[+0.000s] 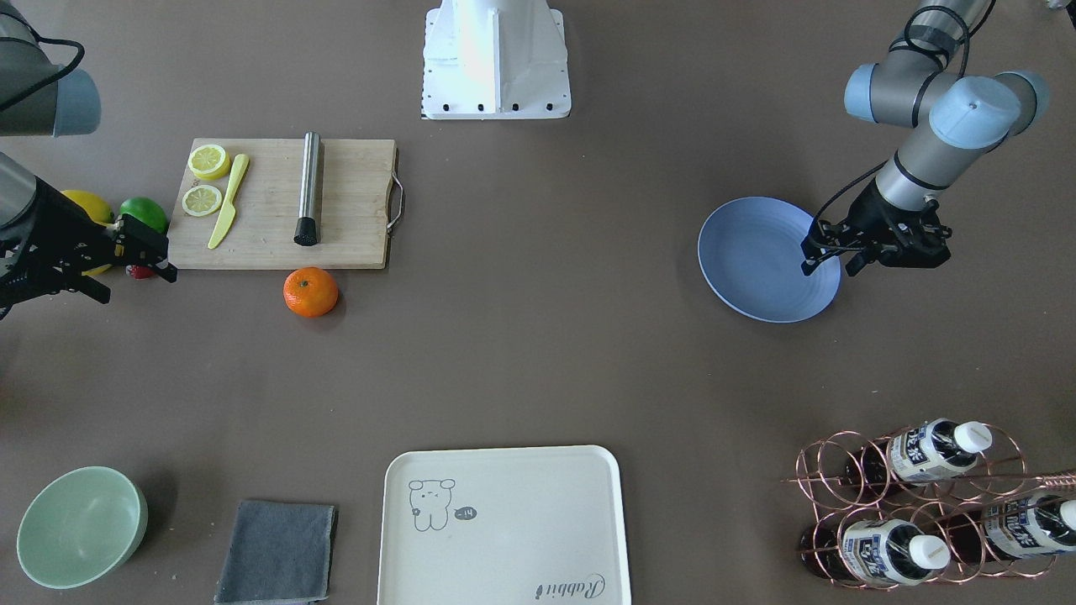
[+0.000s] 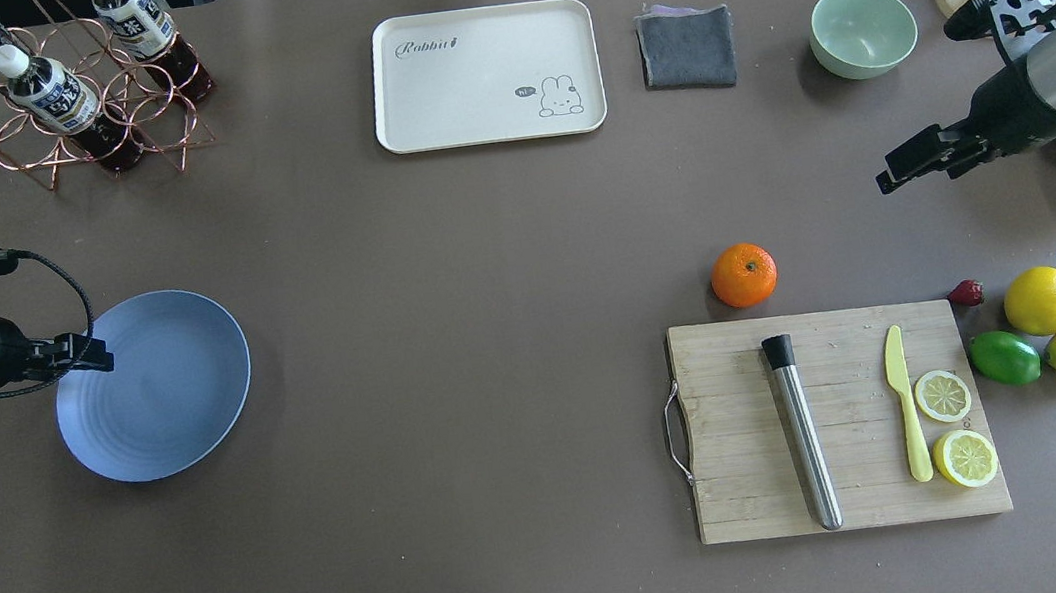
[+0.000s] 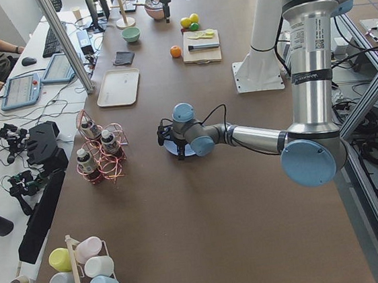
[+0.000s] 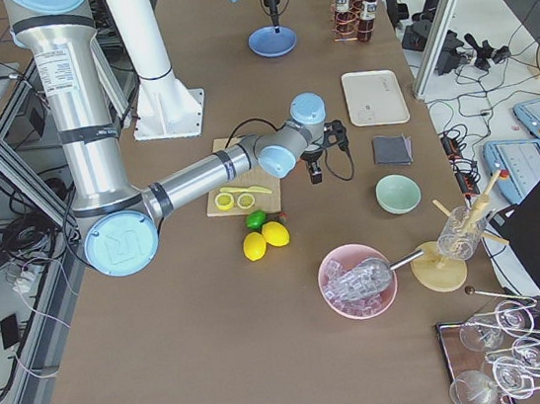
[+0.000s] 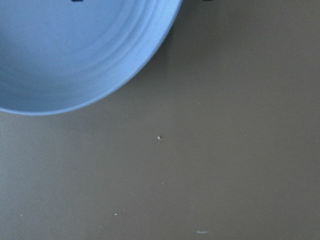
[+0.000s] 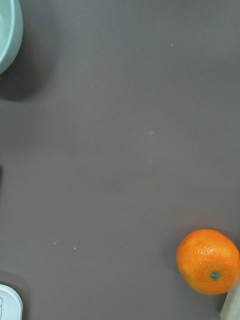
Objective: Pick orange to plate
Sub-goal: 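Move the right gripper toward the orange while the left reaches the plate, then close the right gripper on the orange while the left pushes the plate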
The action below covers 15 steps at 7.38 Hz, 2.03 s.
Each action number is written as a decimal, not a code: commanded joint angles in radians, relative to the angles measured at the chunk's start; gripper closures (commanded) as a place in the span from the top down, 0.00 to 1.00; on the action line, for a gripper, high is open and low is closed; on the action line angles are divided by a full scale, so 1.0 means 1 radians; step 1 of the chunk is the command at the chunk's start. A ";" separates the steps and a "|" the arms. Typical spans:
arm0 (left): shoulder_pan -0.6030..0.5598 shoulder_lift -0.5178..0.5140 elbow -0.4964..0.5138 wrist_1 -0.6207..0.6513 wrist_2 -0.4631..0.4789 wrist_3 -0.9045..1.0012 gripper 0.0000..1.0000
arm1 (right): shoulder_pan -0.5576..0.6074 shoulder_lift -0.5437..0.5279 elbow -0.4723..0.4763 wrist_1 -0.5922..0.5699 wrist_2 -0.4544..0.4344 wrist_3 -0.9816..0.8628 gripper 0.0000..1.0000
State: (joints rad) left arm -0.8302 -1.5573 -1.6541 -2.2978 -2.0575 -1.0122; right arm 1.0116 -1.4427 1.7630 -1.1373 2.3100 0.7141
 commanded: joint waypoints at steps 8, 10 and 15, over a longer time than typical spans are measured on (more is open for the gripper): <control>0.006 -0.278 -0.053 0.145 -0.069 -0.291 0.00 | -0.246 0.105 0.001 -0.028 -0.182 0.122 0.99; 0.075 -0.349 -0.070 0.210 -0.032 -0.369 0.00 | -0.307 0.134 -0.003 -0.074 -0.253 0.131 0.97; 0.359 -0.474 -0.055 0.210 0.213 -0.560 0.00 | -0.344 0.196 -0.068 -0.134 -0.330 0.157 0.84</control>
State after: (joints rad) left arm -0.5284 -2.0089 -1.7121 -2.0873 -1.8937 -1.5371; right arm 0.6695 -1.2590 1.7016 -1.2563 1.9876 0.8702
